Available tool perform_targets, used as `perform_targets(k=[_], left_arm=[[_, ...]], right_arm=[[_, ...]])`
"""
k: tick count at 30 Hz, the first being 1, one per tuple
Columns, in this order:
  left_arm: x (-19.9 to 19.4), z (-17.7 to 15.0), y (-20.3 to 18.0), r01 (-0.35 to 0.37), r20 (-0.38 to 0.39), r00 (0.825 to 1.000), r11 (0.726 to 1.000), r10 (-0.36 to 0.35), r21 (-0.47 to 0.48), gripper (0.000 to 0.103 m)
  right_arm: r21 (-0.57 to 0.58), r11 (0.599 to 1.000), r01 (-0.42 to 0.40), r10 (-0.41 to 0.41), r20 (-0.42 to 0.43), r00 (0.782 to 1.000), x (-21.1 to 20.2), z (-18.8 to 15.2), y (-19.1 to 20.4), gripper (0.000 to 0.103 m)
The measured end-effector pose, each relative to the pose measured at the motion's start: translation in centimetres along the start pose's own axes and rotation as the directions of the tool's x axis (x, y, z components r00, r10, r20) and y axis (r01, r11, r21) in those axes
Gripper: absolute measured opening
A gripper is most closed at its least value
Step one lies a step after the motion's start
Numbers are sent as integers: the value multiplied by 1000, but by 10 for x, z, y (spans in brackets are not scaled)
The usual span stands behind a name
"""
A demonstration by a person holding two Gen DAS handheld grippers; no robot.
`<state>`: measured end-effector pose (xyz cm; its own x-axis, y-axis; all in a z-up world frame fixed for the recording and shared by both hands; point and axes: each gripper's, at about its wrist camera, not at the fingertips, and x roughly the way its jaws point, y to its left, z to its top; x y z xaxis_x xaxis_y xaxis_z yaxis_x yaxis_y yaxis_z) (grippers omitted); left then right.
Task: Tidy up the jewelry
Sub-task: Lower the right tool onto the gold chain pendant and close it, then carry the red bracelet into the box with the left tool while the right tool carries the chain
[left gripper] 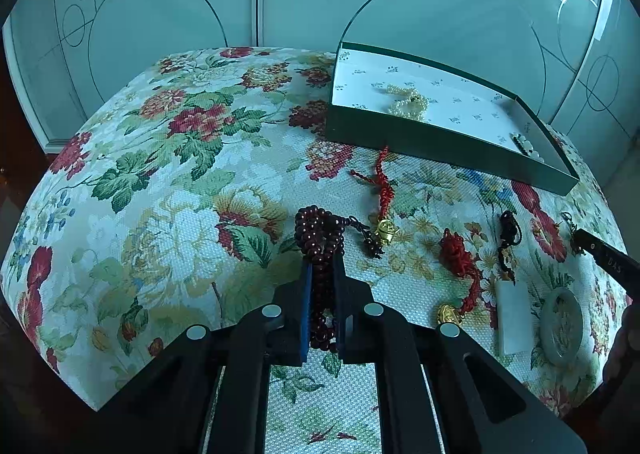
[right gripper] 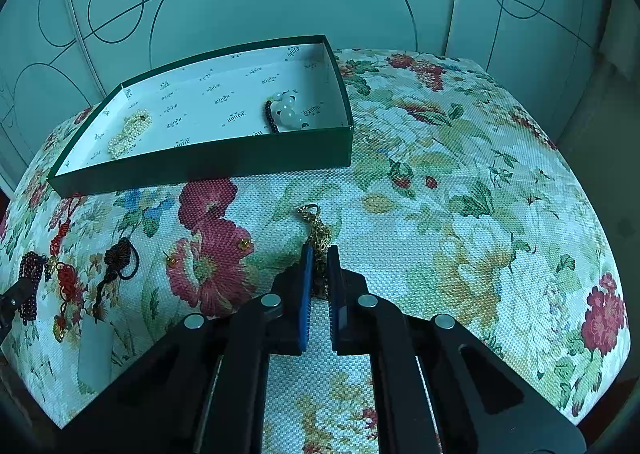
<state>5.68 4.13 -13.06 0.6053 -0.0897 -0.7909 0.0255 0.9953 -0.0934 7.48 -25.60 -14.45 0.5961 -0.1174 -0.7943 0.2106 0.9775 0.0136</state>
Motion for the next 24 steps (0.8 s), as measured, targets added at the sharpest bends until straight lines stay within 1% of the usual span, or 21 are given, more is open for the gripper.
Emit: perform_targets(k=[5,11,24], left_arm=[[-2,0,-1,-5,6,1000,1000,5,8,9],[-4,0,-1,-2,13,1000,1000,2,12,9],[-17,5,-1,3,40,999,1000,-3,10,9]], right_arm=[[13,1000,-25,25,3,1000,-5,-5,-3,7],[30,999,-35,35,15,999,-18,-11,-10,7],[35,998,-59,57,47,997,-36,-11,-11,7]])
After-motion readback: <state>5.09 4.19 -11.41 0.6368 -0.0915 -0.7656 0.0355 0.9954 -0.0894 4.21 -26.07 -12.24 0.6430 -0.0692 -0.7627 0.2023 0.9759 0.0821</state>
